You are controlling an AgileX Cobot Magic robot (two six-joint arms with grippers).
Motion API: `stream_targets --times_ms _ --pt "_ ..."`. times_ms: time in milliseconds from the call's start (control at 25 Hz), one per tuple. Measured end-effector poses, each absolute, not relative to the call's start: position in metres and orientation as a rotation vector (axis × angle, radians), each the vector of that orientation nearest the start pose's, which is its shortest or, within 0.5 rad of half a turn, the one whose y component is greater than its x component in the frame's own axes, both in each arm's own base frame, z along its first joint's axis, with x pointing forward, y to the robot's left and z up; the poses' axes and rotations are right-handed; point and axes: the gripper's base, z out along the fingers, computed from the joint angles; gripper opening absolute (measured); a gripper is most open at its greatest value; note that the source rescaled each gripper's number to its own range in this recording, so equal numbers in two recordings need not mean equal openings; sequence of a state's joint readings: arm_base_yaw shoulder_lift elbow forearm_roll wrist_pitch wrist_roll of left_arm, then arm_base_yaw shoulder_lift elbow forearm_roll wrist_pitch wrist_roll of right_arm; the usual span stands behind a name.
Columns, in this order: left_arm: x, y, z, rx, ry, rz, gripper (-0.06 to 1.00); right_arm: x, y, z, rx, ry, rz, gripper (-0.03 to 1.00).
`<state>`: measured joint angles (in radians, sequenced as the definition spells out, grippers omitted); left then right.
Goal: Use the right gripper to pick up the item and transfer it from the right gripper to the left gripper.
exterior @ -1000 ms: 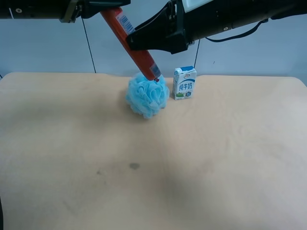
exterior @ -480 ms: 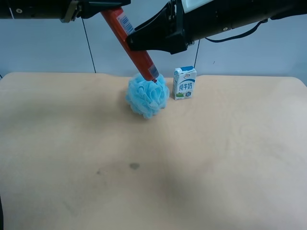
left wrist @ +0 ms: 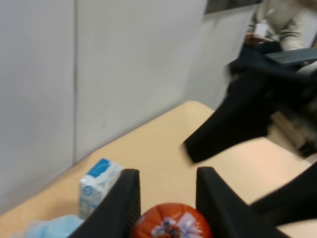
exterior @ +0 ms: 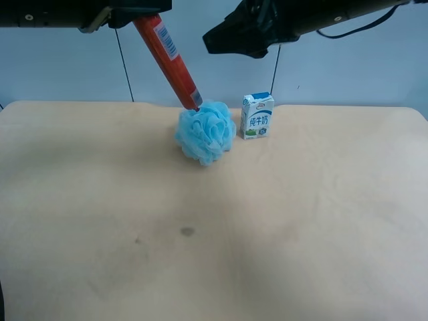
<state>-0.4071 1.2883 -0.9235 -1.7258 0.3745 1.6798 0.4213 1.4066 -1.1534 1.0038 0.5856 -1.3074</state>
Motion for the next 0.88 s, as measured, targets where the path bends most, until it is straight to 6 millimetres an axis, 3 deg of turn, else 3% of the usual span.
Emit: stream_targets --times_ms 160,280,560,680,880 --pt "0.255 -0.141 0.338 0.558 1.745 -0.598 0.01 0.248 0.144 0.370 -1.028 1.828 0.359 0.48" --pt "0.257 -0.138 0.336 0.543 1.756 -0.554 0.01 0.228 0.122 0.382 -0.985 1.924 0.213 0.56" --pt "0.265 -0.126 0.333 0.507 1.786 -0.356 0.01 0.171 0.065 0.396 -0.734 2.248 -0.059 0.62" --pt "0.271 -0.120 0.327 0.492 1.809 -0.247 0.01 0.140 0.048 0.394 -0.685 2.283 -0.086 0.63" --pt "0.284 -0.118 0.297 0.476 1.909 -0.152 0.01 0.091 0.025 0.386 -0.574 2.242 -0.039 0.63"
